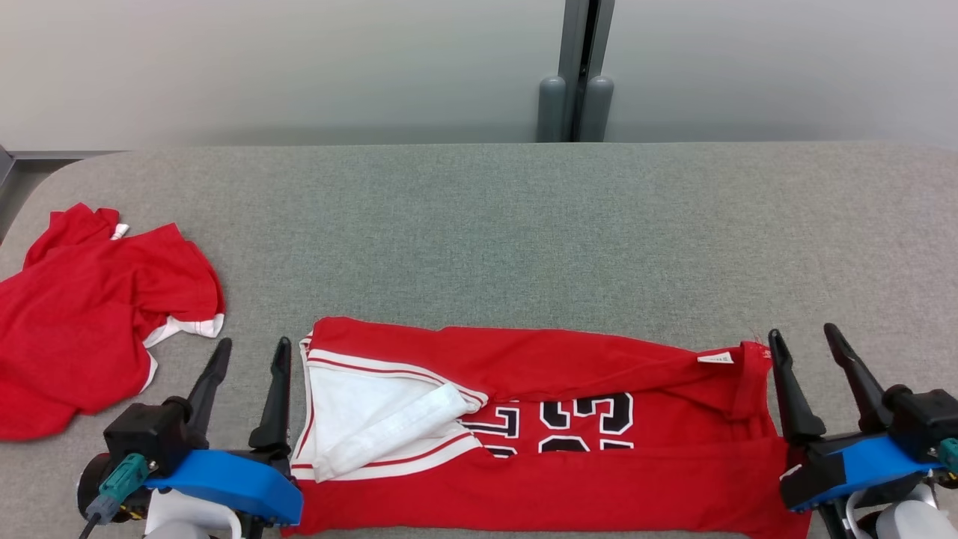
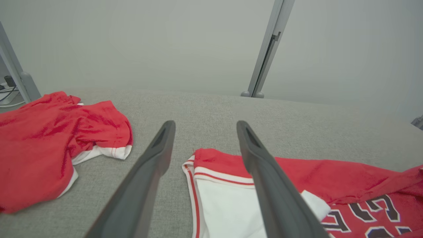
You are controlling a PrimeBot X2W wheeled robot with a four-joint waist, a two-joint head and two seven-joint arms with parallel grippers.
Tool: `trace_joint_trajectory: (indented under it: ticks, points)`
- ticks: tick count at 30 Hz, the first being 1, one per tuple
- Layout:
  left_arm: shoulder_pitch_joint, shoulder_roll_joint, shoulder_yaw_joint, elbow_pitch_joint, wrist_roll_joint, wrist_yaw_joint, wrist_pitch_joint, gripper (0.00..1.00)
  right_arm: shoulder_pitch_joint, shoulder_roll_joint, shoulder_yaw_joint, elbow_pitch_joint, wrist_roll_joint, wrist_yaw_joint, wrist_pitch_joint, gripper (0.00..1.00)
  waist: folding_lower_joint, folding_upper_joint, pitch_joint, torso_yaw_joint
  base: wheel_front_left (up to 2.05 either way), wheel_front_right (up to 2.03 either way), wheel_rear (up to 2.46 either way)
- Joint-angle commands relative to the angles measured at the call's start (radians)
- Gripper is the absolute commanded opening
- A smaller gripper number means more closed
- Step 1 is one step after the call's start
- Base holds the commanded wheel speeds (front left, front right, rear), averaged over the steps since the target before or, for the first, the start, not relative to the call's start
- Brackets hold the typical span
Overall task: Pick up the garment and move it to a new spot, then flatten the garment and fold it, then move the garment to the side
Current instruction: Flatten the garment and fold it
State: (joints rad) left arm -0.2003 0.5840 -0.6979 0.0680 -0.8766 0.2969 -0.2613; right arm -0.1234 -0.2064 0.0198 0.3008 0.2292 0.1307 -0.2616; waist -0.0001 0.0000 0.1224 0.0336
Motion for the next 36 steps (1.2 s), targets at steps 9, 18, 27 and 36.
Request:
trace_joint_trajectory:
  ticks: [9,18,27,36]
  points:
    - [0.152,-0.173,0.33,-0.063,0.282,-0.024,-0.005,1.0,-0.059,0.003,-0.064,0.021,-0.004,0.0,0.065,1.0,0.0001,0.0,0.001,0.008,0.0,0.0,0.0]
    - [0.226,-0.348,0.538,-0.048,0.457,-0.151,-0.005,1.0,-0.059,0.039,-0.07,0.19,0.003,0.0,0.156,1.0,0.0001,0.0,0.006,0.032,0.0,0.0,0.0]
    - [0.238,-0.432,0.643,-0.011,0.552,-0.241,-0.005,1.0,-0.01,0.081,-0.037,0.294,0.022,0.0,0.154,1.0,0.0001,0.0,0.005,0.027,0.0,0.0,0.0]
    - [0.22,-0.481,0.711,0.006,0.617,-0.303,-0.005,1.0,-0.048,0.11,0.005,0.376,0.045,0.0,0.12,0.0,0.0001,0.0,0.005,0.017,0.0,0.0,0.0]
